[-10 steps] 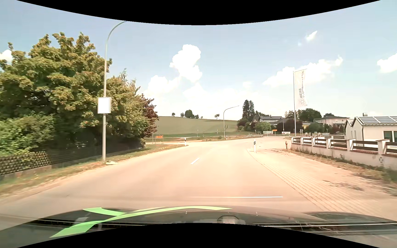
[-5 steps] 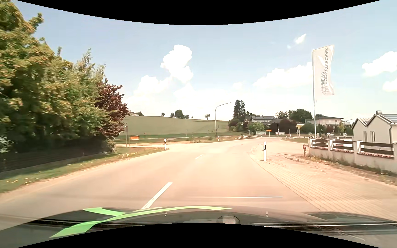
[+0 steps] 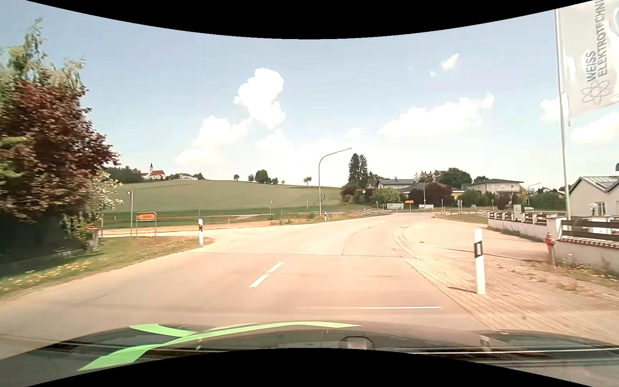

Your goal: Follow the waypoints while adhering to traffic rules and regulations

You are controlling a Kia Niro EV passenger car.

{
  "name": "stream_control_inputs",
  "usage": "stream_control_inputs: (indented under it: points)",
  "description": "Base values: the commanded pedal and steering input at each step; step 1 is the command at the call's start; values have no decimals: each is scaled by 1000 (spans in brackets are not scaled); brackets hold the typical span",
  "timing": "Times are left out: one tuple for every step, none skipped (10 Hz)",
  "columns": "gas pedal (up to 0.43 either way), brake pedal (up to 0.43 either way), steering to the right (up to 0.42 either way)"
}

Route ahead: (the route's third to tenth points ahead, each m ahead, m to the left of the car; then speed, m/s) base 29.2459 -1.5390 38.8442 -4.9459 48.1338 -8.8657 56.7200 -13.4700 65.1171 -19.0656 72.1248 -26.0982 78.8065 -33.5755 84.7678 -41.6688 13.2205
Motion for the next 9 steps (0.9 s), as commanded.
stream_control_inputs:
  points:
    - [169,0,36]
    - [169,0,39]
    - [169,0,41]
    - [169,0,42]
    - [130,0,42]
    - [118,0,43]
    - [118,0,42]
    - [118,0,43]
    - [118,0,43]
